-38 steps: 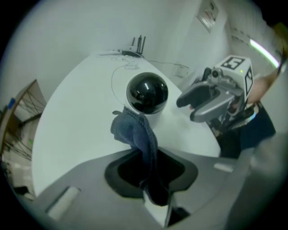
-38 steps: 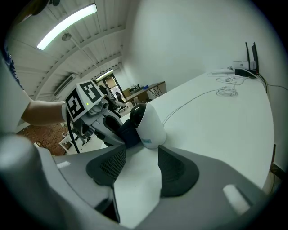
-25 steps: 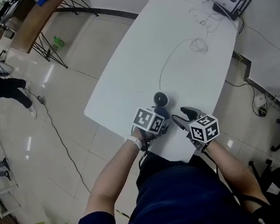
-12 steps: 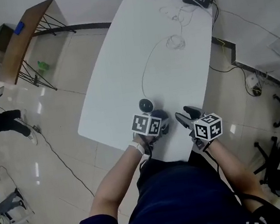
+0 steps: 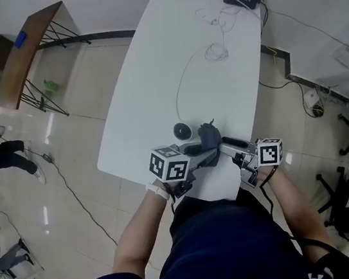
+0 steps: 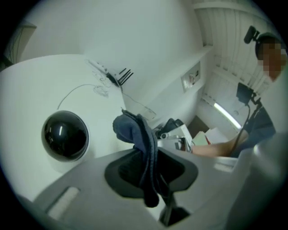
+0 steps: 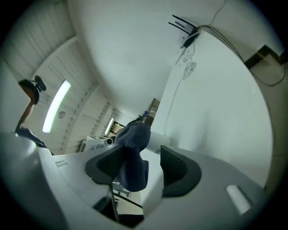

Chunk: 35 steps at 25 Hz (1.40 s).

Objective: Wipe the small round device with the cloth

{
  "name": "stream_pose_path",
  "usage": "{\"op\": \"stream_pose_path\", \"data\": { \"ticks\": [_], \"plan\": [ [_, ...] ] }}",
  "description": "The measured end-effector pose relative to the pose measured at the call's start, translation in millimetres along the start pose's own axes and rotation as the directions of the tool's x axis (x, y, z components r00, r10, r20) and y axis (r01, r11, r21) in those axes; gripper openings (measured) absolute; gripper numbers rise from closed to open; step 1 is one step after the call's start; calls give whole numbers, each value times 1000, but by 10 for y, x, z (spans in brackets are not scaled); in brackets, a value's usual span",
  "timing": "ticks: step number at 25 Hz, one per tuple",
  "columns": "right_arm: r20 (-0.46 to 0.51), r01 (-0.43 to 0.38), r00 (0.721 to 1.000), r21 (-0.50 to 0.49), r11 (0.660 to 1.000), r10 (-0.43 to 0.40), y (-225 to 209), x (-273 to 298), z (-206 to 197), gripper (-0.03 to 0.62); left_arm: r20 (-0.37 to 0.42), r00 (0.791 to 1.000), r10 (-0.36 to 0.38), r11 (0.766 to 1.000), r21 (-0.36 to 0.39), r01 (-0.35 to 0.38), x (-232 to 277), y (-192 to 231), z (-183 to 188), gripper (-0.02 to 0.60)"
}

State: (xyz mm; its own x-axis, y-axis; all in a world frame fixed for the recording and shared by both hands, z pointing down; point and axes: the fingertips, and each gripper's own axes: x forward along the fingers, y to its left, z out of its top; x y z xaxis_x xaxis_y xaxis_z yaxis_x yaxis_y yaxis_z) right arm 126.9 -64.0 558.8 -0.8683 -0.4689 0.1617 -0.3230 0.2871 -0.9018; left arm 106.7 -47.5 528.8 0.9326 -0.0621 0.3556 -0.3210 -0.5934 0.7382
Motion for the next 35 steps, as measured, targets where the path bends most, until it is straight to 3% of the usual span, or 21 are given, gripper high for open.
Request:
{"op": "stream_pose_path", "data": {
  "ticks": [3, 7, 9, 11, 14, 15, 18, 21, 23, 24, 25, 26, 27, 29, 30, 32, 35],
  "plan": [
    [14, -140, 990, 71, 988, 139, 218, 84, 19, 264, 77, 993, -91, 996, 8, 91, -144, -122, 101, 84],
    [12, -334, 942, 127, 934, 335, 569, 198, -9, 264, 149, 970, -191, 980, -20, 196, -297, -217, 152, 84],
    [-4, -385, 921, 132, 913, 389, 705, 261, -52, 262, 170, 959, -227, 971, -42, 237, -355, -250, 135, 84],
    [-20, -391, 918, 121, 912, 396, 752, 317, -88, 212, 188, 952, -242, 964, -66, 259, -399, -253, 110, 83],
    [-8, -357, 933, 118, 927, 360, 688, 340, -69, 154, 209, 955, -212, 968, -92, 235, -441, -161, 77, 83],
    [6, -341, 939, 118, 932, 343, 650, 338, -39, 89, 214, 957, -196, 970, -98, 221, -452, -122, 72, 93],
    [52, -267, 963, 86, 960, 263, 524, 322, 105, 77, 215, 967, -137, 982, -101, 162, -476, -20, 50, 134],
    [87, -86, 992, -44, 995, 90, 382, 312, 332, 77, 203, 979, -24, 997, -63, 37, -542, 92, 48, 152],
    [114, 78, 992, -199, 977, -56, 325, 307, 541, 77, 200, 974, 110, 993, 13, -115, -643, 200, 96, 150],
    [120, 156, 985, -297, 942, -125, 303, 317, 639, 77, 201, 961, 190, 977, 60, -206, -708, 269, 128, 144],
    [112, 220, 975, -410, 885, -191, 279, 347, 715, 77, 203, 941, 270, 949, 110, -296, -770, 347, 157, 127],
    [86, 256, 964, -538, 803, -250, 252, 405, 762, 77, 202, 917, 344, 912, 162, -377, -822, 430, 175, 112],
    [42, 253, 951, -670, 698, -305, 221, 494, 775, 77, 198, 893, 405, 870, 215, -443, -855, 509, 184, 105],
    [-70, 138, 914, -873, 467, -400, 160, 737, 733, 77, 177, 858, 482, 802, 305, -513, -861, 598, 190, 103],
    [-123, 55, 890, -927, 372, -439, 131, 861, 703, 77, 165, 849, 502, 782, 332, -528, -845, 616, 192, 103],
    [-209, -104, 835, -968, 227, -509, 29, 1049, 659, 75, 151, 838, 525, 763, 352, -541, -806, 638, 196, 115],
    [-292, -313, 756, -947, 69, -586, -163, 1203, 621, 74, 145, 832, 536, 753, 364, -549, -765, 655, 209, 130]
  ]
}}
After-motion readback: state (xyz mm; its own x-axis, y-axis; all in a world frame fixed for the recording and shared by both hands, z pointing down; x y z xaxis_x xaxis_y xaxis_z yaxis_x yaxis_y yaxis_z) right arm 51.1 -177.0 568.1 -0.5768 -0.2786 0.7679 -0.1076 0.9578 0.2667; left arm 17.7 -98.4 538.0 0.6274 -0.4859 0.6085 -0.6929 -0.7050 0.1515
